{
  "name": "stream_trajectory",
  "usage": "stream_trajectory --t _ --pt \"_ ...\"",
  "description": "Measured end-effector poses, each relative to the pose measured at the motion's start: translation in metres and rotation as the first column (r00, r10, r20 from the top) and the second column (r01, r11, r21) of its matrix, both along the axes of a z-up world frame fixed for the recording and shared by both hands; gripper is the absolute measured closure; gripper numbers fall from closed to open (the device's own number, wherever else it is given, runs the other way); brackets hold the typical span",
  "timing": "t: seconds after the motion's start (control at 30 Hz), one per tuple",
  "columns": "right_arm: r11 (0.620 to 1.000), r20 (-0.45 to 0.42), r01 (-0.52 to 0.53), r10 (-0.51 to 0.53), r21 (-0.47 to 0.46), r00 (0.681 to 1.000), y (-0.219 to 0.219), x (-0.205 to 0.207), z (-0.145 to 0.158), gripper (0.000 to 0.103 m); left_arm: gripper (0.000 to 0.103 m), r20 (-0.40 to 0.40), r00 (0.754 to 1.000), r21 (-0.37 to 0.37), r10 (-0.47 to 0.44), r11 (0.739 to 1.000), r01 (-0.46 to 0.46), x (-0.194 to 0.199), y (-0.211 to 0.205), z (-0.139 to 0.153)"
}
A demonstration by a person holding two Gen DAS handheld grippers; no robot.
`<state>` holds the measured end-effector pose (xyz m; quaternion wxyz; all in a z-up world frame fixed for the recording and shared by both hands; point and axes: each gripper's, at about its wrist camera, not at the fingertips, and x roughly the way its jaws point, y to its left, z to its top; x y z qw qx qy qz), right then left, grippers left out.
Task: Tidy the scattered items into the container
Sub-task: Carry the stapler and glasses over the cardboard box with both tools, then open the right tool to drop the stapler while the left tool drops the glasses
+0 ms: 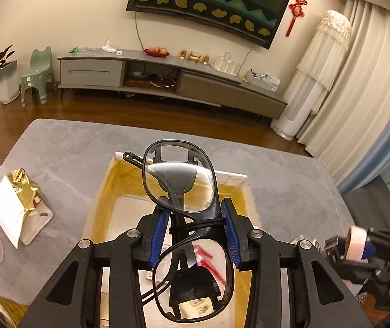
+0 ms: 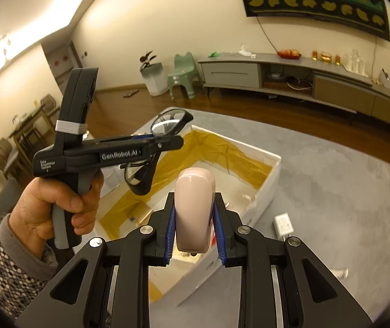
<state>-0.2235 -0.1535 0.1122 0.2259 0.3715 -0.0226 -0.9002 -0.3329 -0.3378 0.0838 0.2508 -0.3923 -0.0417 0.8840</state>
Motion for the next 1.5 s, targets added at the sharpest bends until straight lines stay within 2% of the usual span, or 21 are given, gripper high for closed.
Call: stream_trajectory --t 0.13,0.33,0.5,0.67,0.93,1.37,1.5 --pt "0.999 0.029 -0.019 0.018 0.044 0.999 -0.015 -0.026 -0.004 0.077 0.063 0.008 1.000 -0.037 0.017 0.999 -0.016 -0.010 -0.005 -0.009" --pt "0.994 0.072 -0.040 0.032 0.105 0.997 -0.032 -0.061 -0.014 0.077 0.063 0.052 0.998 -0.031 -0.022 0.999 0.024 -0.027 -0.003 -0.024" --pt "0.987 0.110 -0.043 0.026 0.154 0.994 -0.041 -0.088 -0.027 0.077 0.063 0.066 0.998 -0.034 0.004 0.999 -0.002 -0.035 0.002 -0.030" --pt "0.982 0.168 -0.063 0.033 0.178 0.985 -0.050 -0.111 -0.041 0.077 0.063 0.125 0.992 -0.022 -0.023 0.999 0.026 -0.045 0.003 -0.041" --pt "0.969 0.206 -0.064 0.014 0.237 0.979 -0.061 -0.139 -0.056 0.077 0.063 0.159 0.987 -0.056 -0.019 0.998 0.028 -0.055 0.006 -0.056" --pt "0.957 0.222 -0.081 0.018 0.278 0.975 -0.074 -0.167 -0.075 0.076 0.063 0.154 0.985 -0.124 0.078 0.991 -0.059 -0.070 0.002 -0.073" --pt "0.955 0.206 -0.062 0.001 0.289 0.979 -0.072 -0.172 -0.082 0.073 0.057 0.131 0.985 -0.145 0.114 0.985 -0.095 -0.072 -0.001 -0.074"
